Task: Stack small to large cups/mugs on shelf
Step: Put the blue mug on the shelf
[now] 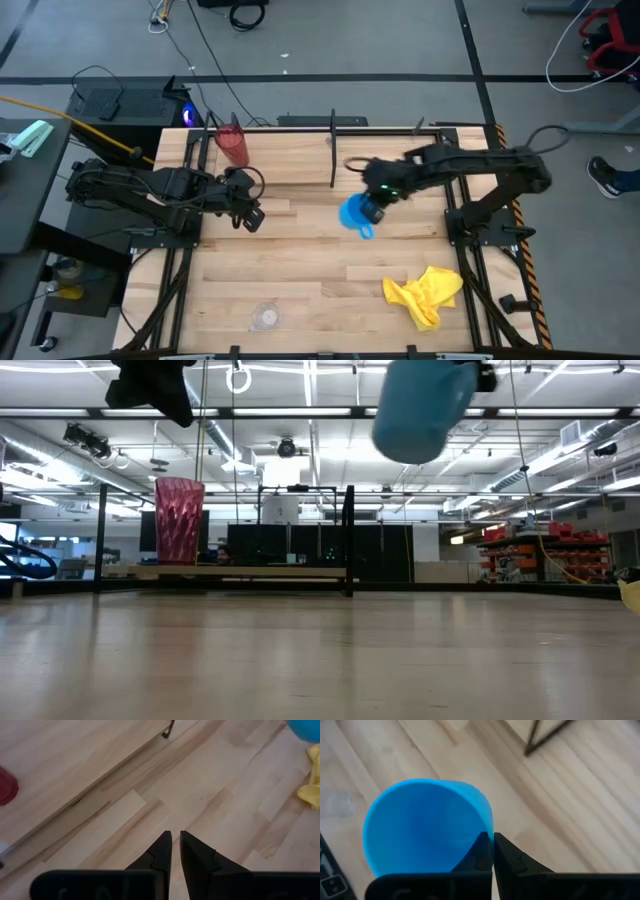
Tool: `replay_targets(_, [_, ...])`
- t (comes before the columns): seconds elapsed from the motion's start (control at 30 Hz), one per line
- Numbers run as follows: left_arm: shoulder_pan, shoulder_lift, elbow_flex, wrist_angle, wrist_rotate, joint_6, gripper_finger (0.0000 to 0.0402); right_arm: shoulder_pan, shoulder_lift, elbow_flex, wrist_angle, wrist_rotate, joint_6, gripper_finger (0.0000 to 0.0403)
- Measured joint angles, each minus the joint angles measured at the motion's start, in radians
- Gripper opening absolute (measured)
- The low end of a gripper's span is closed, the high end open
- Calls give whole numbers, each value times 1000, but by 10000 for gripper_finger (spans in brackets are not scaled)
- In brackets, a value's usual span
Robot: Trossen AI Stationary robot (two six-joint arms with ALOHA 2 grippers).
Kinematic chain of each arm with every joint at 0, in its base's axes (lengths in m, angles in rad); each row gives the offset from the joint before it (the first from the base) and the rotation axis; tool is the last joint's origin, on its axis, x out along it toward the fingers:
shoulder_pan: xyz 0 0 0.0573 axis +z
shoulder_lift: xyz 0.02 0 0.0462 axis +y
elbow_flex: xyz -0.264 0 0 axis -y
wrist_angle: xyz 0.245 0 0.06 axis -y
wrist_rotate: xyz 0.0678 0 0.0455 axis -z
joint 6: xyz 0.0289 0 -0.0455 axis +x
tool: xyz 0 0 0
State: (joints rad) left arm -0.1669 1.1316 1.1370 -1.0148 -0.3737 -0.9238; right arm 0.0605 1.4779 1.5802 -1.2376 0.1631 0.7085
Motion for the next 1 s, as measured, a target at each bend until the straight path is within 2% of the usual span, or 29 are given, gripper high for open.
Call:
replay_targets(0.37, [-1,0,0,-287,19,-167,26,-139,341,429,19,-23,-211,2])
replay_targets(0.67, [-3,-29,0,-371,56,-177,11,-304,585,751,25,-103,-221,2])
replay_targets(0.87, [-41,-83,1,-384,62,-239,11,-412,668,767,97,-181,-148,2])
replay_targets(1.0, [-64,-105,1,-394,58,-280,20,-447,712,769,156,-192,-119,2])
